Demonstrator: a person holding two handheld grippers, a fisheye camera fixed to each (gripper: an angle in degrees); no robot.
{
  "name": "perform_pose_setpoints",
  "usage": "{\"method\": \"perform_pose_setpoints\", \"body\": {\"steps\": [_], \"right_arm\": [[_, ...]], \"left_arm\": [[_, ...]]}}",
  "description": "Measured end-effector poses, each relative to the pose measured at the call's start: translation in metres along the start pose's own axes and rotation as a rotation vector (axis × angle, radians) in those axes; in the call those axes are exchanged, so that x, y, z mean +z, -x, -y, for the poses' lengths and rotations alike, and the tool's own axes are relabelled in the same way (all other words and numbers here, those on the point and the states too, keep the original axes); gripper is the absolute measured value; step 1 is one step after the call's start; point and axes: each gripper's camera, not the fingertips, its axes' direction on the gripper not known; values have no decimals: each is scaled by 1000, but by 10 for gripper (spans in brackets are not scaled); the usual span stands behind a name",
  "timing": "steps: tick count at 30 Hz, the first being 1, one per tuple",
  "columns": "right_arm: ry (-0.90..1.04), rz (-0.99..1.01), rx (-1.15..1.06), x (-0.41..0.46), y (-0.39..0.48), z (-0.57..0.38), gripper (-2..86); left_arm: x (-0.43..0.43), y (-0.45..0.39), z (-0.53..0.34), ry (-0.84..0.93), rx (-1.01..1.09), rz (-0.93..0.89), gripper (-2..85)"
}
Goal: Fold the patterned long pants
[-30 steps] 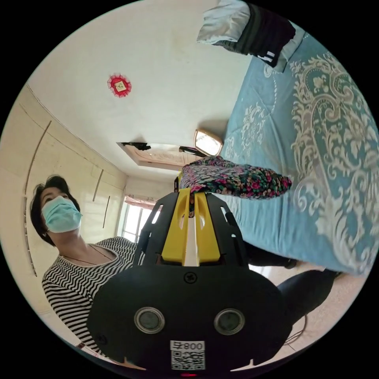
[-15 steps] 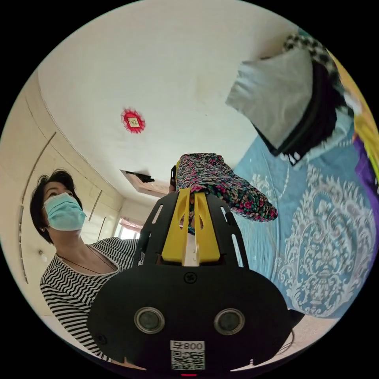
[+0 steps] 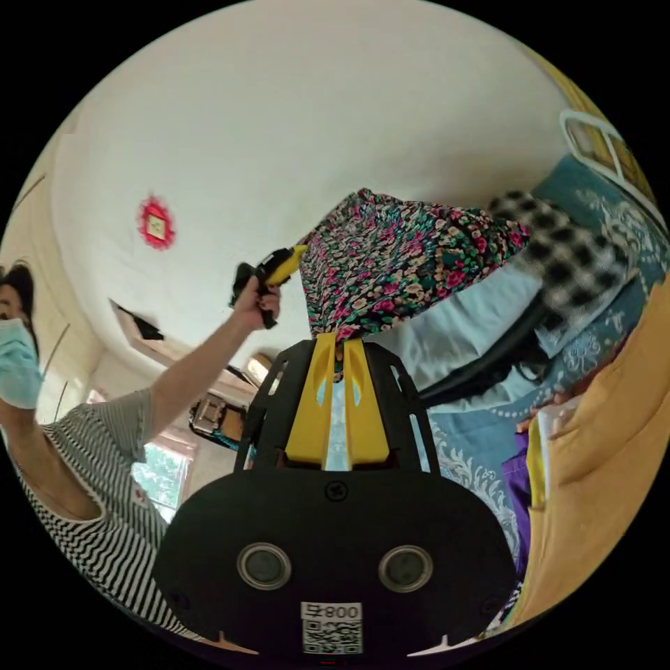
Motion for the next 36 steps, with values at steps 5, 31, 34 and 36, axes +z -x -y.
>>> {"method": "perform_pose_setpoints", "body": {"steps": [5, 31, 34, 36], "right_arm": [[174, 0, 132, 73, -49, 15, 14], [-72, -178, 180, 27, -26, 148, 1], [-31, -348, -95, 45, 8, 227, 0], [2, -462, -296, 74, 30, 296, 0]], "left_arm": [[22, 5, 67, 26, -64, -29, 35], [68, -234, 233, 25, 341, 373, 2], [80, -256, 248, 34, 361, 494, 1], [88, -264, 256, 53, 371, 555, 1]]}}
